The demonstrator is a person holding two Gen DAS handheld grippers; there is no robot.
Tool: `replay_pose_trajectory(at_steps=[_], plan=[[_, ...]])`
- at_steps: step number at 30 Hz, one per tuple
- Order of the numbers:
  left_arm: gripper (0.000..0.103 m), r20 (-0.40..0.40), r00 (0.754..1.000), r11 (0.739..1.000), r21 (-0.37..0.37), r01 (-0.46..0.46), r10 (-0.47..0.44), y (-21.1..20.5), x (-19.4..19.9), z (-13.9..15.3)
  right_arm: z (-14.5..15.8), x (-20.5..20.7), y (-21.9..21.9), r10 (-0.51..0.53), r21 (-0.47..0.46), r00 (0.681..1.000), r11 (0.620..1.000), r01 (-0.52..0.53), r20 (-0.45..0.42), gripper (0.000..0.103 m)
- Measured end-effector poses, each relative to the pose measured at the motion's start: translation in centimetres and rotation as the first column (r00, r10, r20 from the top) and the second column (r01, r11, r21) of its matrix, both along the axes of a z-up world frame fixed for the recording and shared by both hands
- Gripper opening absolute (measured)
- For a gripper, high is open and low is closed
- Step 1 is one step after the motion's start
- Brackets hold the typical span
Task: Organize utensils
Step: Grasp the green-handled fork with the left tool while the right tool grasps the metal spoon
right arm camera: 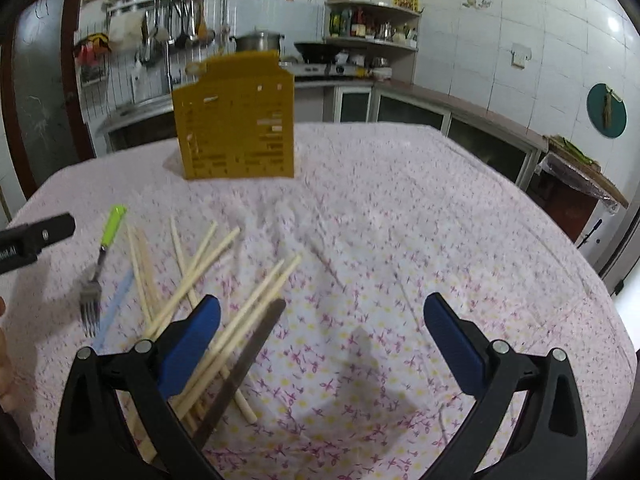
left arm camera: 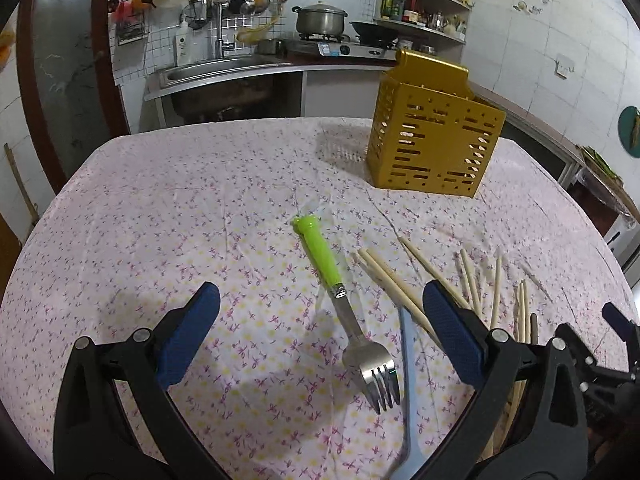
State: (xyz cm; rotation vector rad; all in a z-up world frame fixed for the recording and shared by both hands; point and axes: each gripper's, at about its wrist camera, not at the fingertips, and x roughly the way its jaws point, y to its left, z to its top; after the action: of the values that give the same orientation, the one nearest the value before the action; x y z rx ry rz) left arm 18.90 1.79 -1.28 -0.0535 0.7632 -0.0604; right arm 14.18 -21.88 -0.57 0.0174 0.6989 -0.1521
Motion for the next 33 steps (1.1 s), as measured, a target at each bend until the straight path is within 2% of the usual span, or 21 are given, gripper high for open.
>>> replay_pose_trajectory(at_steps=[4,12,14,17,21,25,29,33], plan=[[0.098,-0.022,1.000,0.999,0.042,0.006,-0.005,-0.7,0.5,-0.7,-1.0,0.4,0.0,-0.003,0.005,0.999,1.000,0.003,-0.045,0.098],[0.097,-0.057,0.998,0.998,0.055,0.007,-0.004,-0.6,2.4,-1.4,-2.2,1.8,0.4,0.038,0.072,0.989,0.997,-0.028,-0.143,0.077],[0.093,-0.072,0.997,0.998,0.057,0.017,-0.013,-0.6,3.2,-1.5,-2.3,2.1,0.3,0.044,0.088,0.987,0.996,-0.031,-0.153,0.066],[0.089,-0.111,0.994,0.998,0.047,0.031,-0.026,-0.6,4.3,-1.9,-2.4,2.8,-0.1,0.077,0.160,0.979,0.986,-0.047,-0.188,0.053],[0.074,-0.161,0.986,0.999,0.019,0.046,-0.042,-0.2,5.5,-2.8,-2.6,3.3,-0.4,0.097,0.204,0.974,0.978,-0.054,-0.206,0.050],[0.055,-0.214,0.974,0.997,-0.007,0.070,-0.070,-0.4,6.4,-3.8,-2.5,3.5,-0.9,0.111,0.236,0.971,0.970,-0.059,-0.213,0.039],[0.053,-0.246,0.966,0.997,-0.001,0.080,-0.078,-1.0,7.3,-4.6,-2.7,4.0,-1.4,0.119,0.257,0.969,0.965,-0.060,-0.218,0.031],[0.047,-0.252,0.965,0.996,0.017,0.083,-0.076,-1.2,7.6,-4.9,-3.0,4.5,-1.5,0.122,0.263,0.968,0.963,-0.062,-0.218,0.027]])
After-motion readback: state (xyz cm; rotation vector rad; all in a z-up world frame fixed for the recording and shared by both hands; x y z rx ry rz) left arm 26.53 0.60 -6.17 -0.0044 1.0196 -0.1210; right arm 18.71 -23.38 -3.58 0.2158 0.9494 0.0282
